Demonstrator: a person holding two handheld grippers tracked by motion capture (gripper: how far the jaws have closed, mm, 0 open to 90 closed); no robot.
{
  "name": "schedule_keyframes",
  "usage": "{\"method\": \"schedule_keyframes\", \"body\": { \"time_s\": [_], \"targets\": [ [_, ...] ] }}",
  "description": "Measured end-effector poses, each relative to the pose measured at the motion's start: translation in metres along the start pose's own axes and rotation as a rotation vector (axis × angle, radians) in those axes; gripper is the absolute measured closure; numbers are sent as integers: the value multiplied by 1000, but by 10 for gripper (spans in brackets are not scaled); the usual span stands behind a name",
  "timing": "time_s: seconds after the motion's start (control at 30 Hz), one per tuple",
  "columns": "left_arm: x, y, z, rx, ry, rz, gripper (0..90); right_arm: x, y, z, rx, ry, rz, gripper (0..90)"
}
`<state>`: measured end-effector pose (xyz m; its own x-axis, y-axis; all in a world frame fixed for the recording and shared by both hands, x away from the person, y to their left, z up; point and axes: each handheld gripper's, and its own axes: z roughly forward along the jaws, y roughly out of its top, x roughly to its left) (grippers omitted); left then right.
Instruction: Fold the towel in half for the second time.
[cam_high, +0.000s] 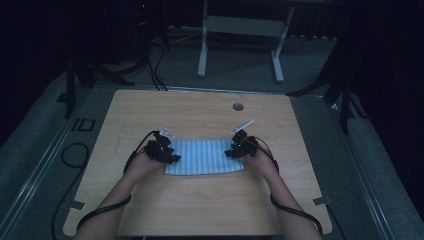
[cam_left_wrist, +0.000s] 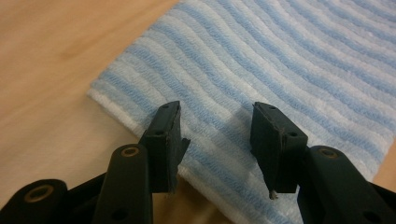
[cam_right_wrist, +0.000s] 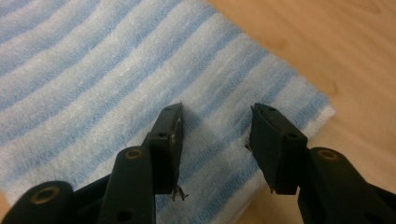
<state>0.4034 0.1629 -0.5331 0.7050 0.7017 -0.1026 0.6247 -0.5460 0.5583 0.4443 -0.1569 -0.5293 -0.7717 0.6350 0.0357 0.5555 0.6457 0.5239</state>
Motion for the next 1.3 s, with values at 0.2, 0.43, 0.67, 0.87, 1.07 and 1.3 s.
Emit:
{"method": "schedule_keyframes", "body": {
  "time_s": [0.2, 0.43, 0.67, 0.87, 1.07, 1.3],
  "targets": [
    [17, 3, 0, -6, 15, -20, 526, -5, 16, 11, -9, 3, 10, 525],
    [32, 5, 1, -24, 9, -60, 526, -11, 33, 20, 3, -10, 24, 524],
    [33, 5, 3, -33, 18, -71, 524, -14, 35, 22, -14, 3, 50, 512],
    [30, 6, 0, -46, 19, -79, 481, -12, 34, 21, -20, 33, 56, 396],
    [22, 4, -10, -95, -5, -98, 313, -6, 28, 12, -57, 31, 38, 241],
    [10, -7, -18, -134, -19, -106, 150, -3, 14, 0, -122, 11, 30, 132]
  ]
}}
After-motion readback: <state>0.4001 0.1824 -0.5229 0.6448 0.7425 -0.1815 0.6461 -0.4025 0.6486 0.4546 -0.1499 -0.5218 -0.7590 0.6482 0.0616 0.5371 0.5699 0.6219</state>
